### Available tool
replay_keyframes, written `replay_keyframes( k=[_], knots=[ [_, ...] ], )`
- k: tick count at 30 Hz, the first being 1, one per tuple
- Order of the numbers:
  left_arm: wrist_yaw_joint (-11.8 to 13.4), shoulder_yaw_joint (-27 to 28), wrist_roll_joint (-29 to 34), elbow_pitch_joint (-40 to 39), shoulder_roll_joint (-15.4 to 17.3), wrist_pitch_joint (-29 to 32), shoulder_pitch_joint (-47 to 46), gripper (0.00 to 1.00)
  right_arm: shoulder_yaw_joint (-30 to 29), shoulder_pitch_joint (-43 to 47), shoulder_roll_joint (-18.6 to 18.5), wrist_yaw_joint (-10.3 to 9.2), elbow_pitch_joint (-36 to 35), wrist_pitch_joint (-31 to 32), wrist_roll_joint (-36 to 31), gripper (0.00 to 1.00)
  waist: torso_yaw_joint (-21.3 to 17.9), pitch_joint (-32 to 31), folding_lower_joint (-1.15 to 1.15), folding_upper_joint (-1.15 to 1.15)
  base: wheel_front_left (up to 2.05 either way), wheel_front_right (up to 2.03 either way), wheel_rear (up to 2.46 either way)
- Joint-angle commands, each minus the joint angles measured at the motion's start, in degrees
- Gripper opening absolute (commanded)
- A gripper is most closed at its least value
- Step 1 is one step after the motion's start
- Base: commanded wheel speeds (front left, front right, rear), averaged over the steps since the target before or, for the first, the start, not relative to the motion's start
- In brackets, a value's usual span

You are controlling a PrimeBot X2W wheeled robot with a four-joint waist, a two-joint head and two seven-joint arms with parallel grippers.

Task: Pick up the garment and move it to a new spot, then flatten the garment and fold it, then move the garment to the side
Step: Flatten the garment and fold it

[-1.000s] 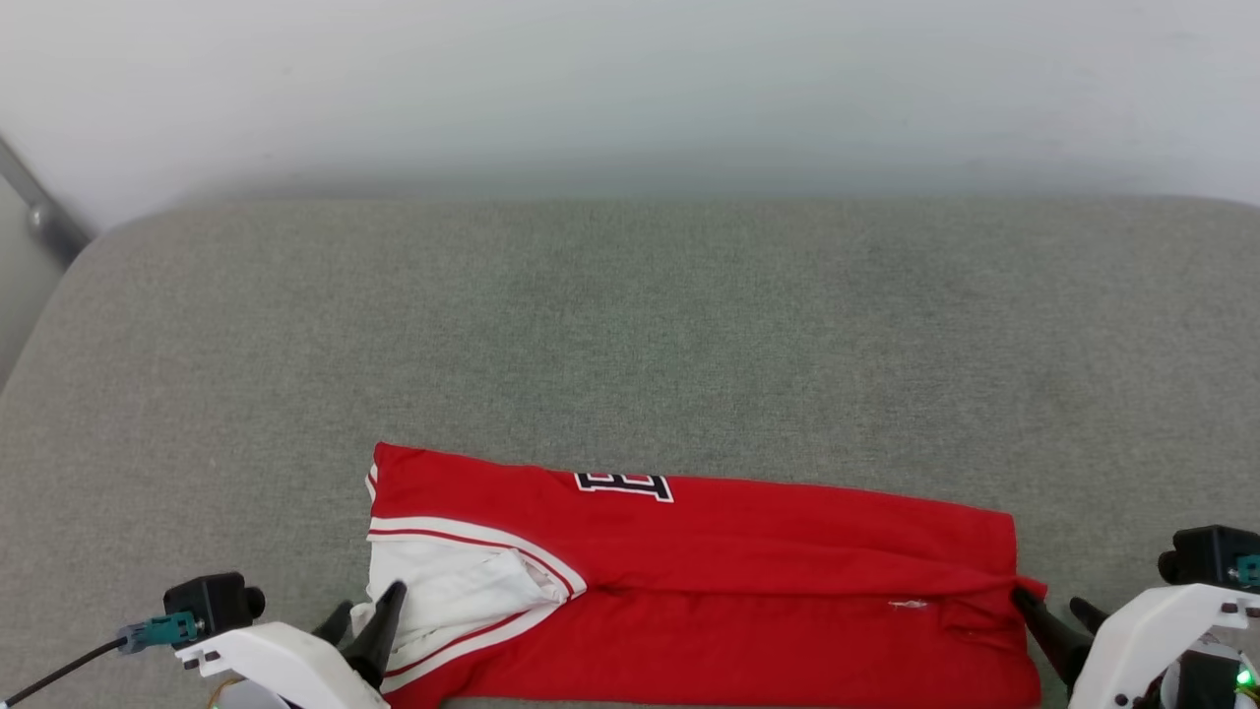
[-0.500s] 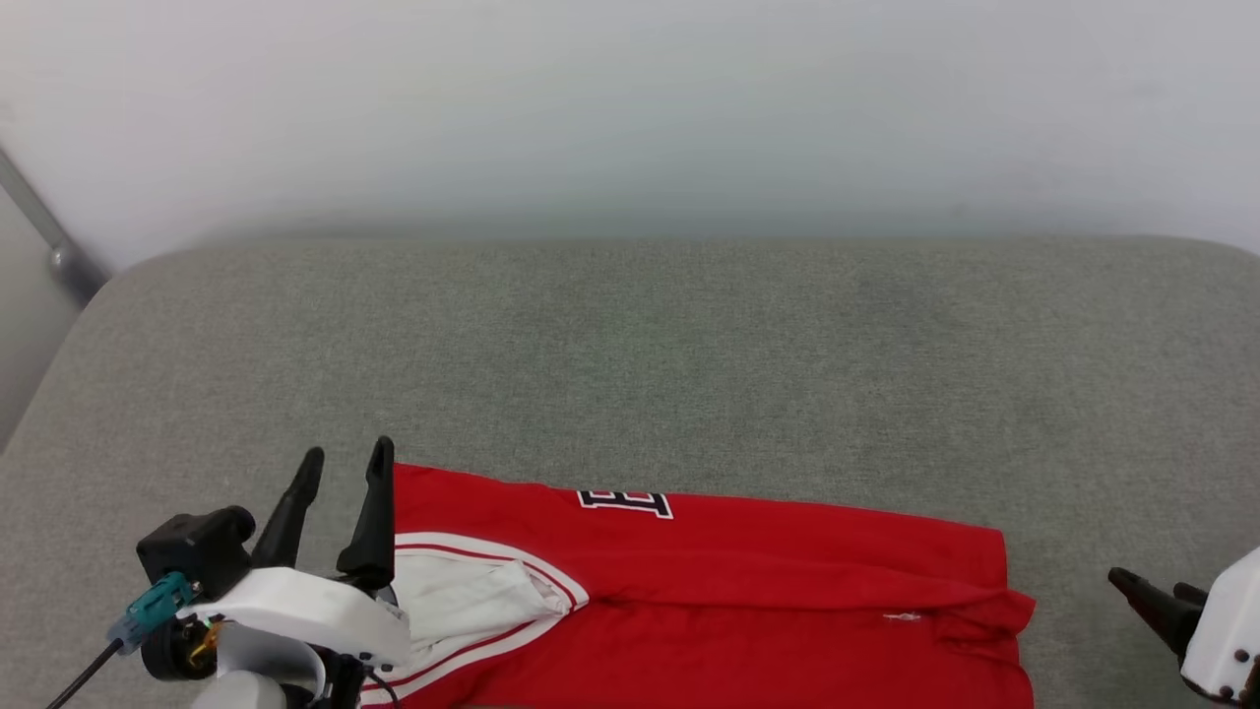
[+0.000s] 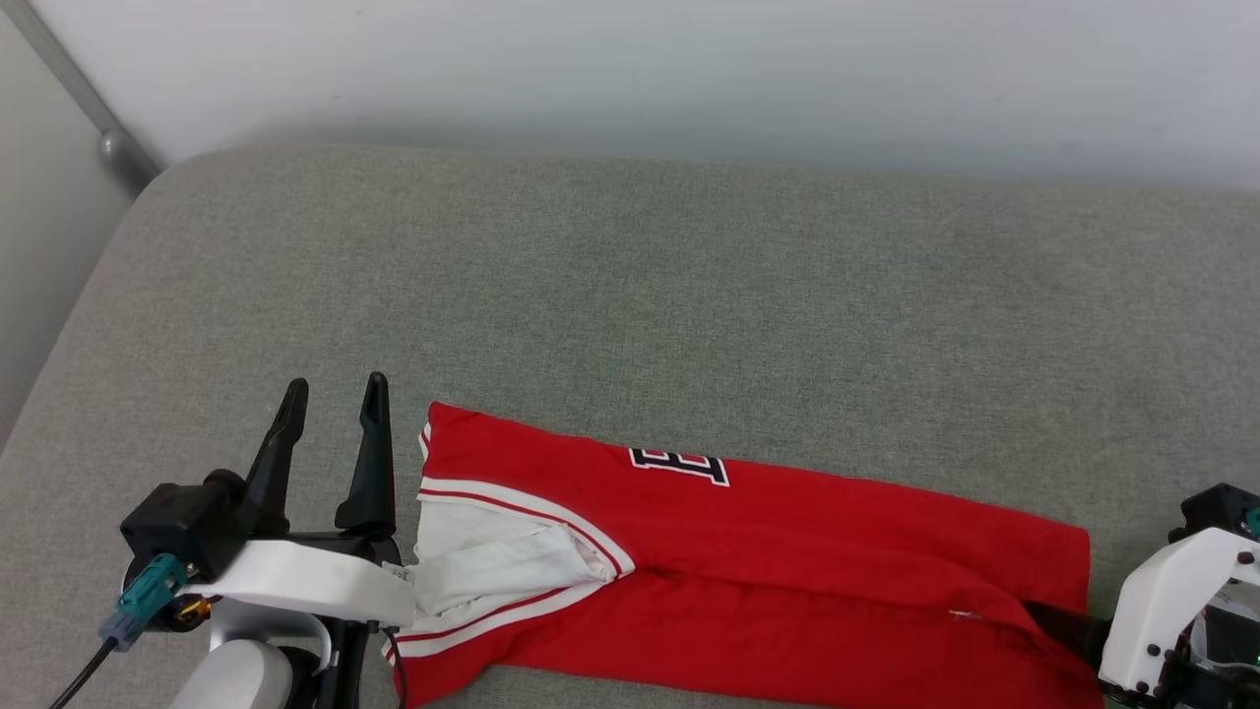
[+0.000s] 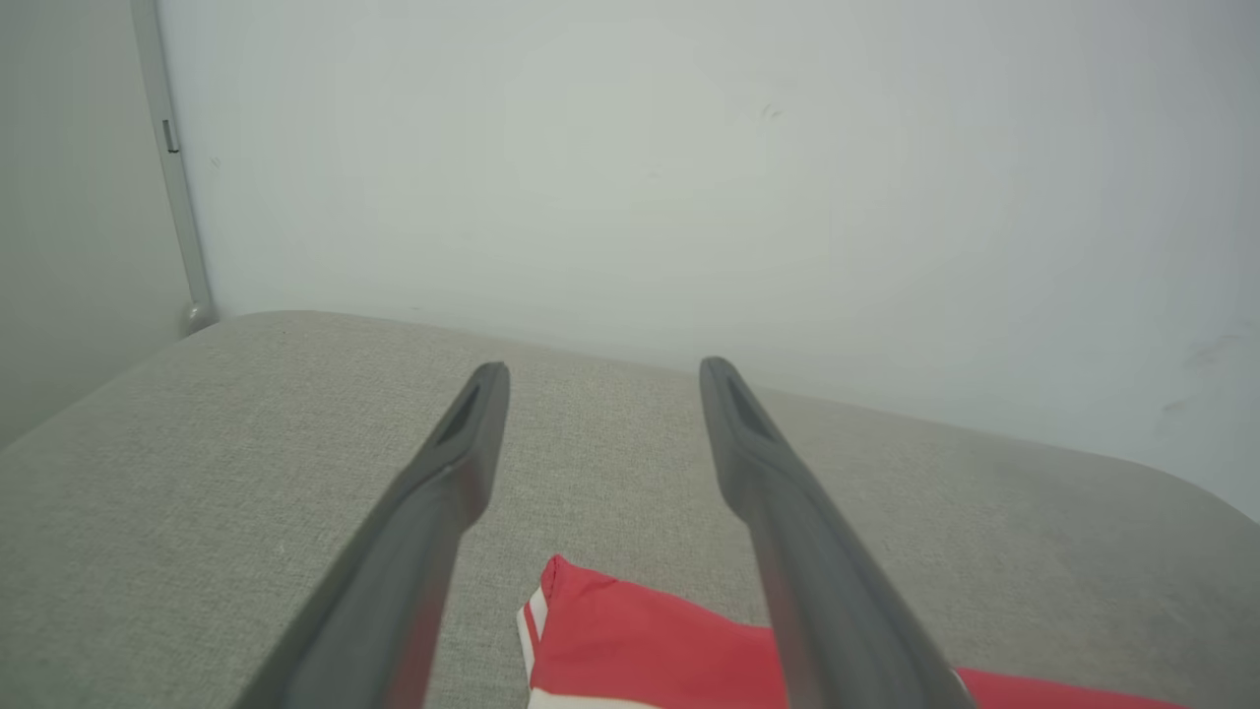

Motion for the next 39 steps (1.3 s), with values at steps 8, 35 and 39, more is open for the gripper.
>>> replay_keyframes(
  k=[8,35,39],
  knots=[
    [-0.45,0.03,1.26,0.51,-0.03,-0.32,-0.97,1.0,3.81,0.52,2.34,-0.01,7.0,0.99,2.51,0.46,0.79,2.16,0.0,0.0,0.0,0.0,0.0],
    [3.65,-1.59,3.06,0.66,2.17,2.36,4.5,1.0,-0.7,-0.28,-10.24,-0.02,5.96,-2.81,6.93,0.0,-4.18,-5.27,0.0,0.0,0.0,0.0,0.0],
    [3.73,-1.6,2.78,0.39,2.25,2.39,4.8,1.0,-7.11,-1.97,-9.42,-0.02,4.57,-0.12,4.47,0.0,-4.94,-5.3,0.0,0.0,0.0,0.0,0.0]
  ],
)
